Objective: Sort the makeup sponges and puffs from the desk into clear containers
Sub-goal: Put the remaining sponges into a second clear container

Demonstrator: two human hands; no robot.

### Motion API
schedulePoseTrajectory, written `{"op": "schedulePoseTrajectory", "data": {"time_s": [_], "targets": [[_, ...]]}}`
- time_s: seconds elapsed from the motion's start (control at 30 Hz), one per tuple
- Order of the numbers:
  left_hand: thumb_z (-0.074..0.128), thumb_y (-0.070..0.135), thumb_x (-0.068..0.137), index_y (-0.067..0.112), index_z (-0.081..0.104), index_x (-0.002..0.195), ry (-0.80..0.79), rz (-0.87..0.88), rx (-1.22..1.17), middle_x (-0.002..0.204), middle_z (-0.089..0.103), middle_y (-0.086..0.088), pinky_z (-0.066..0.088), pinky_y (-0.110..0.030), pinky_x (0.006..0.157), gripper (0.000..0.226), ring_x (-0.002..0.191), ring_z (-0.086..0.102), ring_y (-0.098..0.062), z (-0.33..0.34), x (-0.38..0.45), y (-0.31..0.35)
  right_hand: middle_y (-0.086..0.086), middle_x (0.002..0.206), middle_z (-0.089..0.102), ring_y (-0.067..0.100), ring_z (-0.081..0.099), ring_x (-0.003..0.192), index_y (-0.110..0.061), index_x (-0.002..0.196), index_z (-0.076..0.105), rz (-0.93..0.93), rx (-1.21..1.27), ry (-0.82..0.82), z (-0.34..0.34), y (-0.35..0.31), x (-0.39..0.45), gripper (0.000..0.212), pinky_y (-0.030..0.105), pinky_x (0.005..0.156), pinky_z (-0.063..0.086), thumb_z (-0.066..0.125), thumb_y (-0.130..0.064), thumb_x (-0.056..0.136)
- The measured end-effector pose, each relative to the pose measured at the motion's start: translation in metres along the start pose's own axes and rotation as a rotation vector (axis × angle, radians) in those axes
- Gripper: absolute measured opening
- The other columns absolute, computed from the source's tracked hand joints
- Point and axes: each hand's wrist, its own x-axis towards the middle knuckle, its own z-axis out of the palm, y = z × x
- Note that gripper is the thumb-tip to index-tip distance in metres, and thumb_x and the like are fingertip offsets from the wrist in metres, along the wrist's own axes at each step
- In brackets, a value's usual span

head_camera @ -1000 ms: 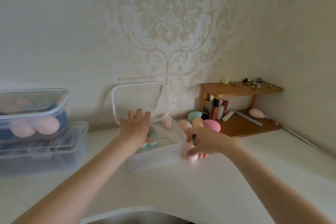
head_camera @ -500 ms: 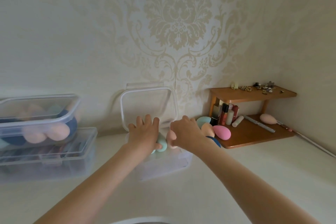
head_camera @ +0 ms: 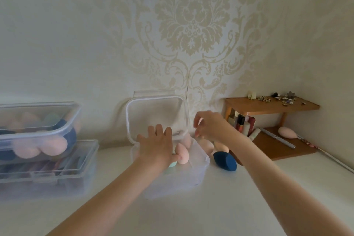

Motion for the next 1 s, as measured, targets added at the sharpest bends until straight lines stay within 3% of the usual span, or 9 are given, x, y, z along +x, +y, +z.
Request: {"op": "schedulePoseTrajectory", "data": {"time_s": [0.07, 0.2, 0.37, 0.43, 0.5, 0.67, 0.73, 0.83, 1.0], "targets": [[0.05, 0.058, 0.083, 0.014, 0.029, 0.131, 0.001, 0.012, -0.009, 0.131, 0.032, -0.01, 0.034, -0.043, 0.09, 0.068, 0.12, 0.032, -0.031, 0.0, 0.0, 0.0, 0.008, 0.117, 0.062, 0.021, 0.063, 0.096, -0.022, 0.09, 0.054, 0.058, -0.057, 0.058, -0.003, 0.013, 0.013, 0.026, 0.026, 0.081, 0.05, 0.045, 0.002, 0.088], [0.052, 0.057, 0.082, 0.014, 0.032, 0.129, 0.009, 0.023, -0.027, 0.13, 0.033, -0.009, 0.034, -0.043, 0.088, 0.067, 0.12, 0.032, -0.03, 0.002, -0.001, -0.001, 0.007, 0.136, 0.052, 0.026, 0.049, 0.123, -0.018, 0.13, 0.051, 0.038, -0.24, -0.255, 0.019, 0.016, 0.018, 0.036, 0.029, 0.099, 0.038, 0.04, -0.01, 0.097], [0.054, 0.056, 0.081, 0.013, 0.034, 0.126, 0.027, 0.027, -0.037, 0.127, 0.035, -0.009, 0.035, -0.044, 0.087, 0.065, 0.119, 0.033, -0.03, 0.002, -0.001, -0.001, 0.001, 0.128, 0.056, 0.024, 0.053, 0.116, -0.023, 0.128, 0.05, 0.015, -0.234, -0.26, 0.035, 0.023, 0.023, 0.036, 0.028, 0.095, 0.04, 0.049, -0.015, 0.093], [0.054, 0.055, 0.081, 0.014, 0.034, 0.125, 0.028, 0.026, -0.045, 0.127, 0.035, -0.009, 0.034, -0.044, 0.088, 0.064, 0.12, 0.032, -0.03, 0.003, -0.001, -0.002, 0.005, 0.121, 0.062, 0.024, 0.06, 0.106, -0.024, 0.125, 0.052, 0.1, 0.054, -0.12, 0.026, 0.026, 0.022, 0.037, 0.031, 0.092, 0.048, 0.055, -0.013, 0.089], [0.053, 0.055, 0.081, 0.014, 0.034, 0.125, 0.03, 0.022, -0.041, 0.127, 0.035, -0.009, 0.034, -0.045, 0.089, 0.063, 0.12, 0.032, -0.03, 0.003, -0.001, -0.002, 0.006, 0.106, 0.067, 0.018, 0.062, 0.088, -0.026, 0.114, 0.052, 0.126, 0.299, 0.019, 0.009, 0.025, 0.017, 0.031, 0.027, 0.075, 0.049, 0.064, -0.023, 0.085], [0.05, 0.055, 0.083, 0.014, 0.034, 0.127, 0.039, 0.014, -0.032, 0.128, 0.035, -0.009, 0.033, -0.043, 0.087, 0.062, 0.119, 0.033, -0.03, 0.003, 0.001, 0.008, 0.002, 0.081, 0.063, 0.015, 0.059, 0.074, -0.021, 0.106, 0.047, 0.018, 0.408, 0.243, -0.022, 0.007, -0.014, 0.036, 0.025, 0.071, 0.048, 0.072, -0.02, 0.08], [0.049, 0.055, 0.085, 0.014, 0.033, 0.128, 0.045, 0.012, -0.026, 0.126, 0.035, -0.009, 0.033, -0.044, 0.09, 0.062, 0.118, 0.034, -0.03, 0.002, 0.003, 0.015, 0.002, 0.078, 0.062, 0.014, 0.06, 0.067, -0.011, 0.105, 0.053, 0.042, 0.701, 0.16, -0.021, -0.005, -0.027, 0.023, 0.03, 0.08, 0.051, 0.065, -0.017, 0.086], [0.047, 0.053, 0.087, 0.012, 0.03, 0.131, 0.04, 0.004, -0.022, 0.126, 0.035, -0.008, 0.034, -0.045, 0.093, 0.063, 0.119, 0.033, -0.03, 0.003, 0.004, 0.022, 0.002, 0.067, 0.053, 0.015, 0.054, 0.061, -0.006, 0.093, 0.061, 0.187, 1.098, -0.168, 0.0, -0.016, -0.036, 0.023, 0.031, 0.08, 0.044, 0.057, -0.029, 0.09], [0.047, 0.062, 0.082, 0.014, 0.033, 0.134, -0.004, 0.047, -0.081, 0.124, 0.037, -0.008, 0.033, -0.042, 0.095, 0.072, 0.119, 0.033, -0.029, 0.0, 0.006, 0.017, 0.005, 0.071, 0.053, 0.018, 0.052, 0.061, -0.007, 0.083, 0.059, 0.445, 1.256, -0.176, 0.031, -0.017, -0.029, 0.036, 0.028, 0.066, 0.041, 0.059, -0.043, 0.086]]}}
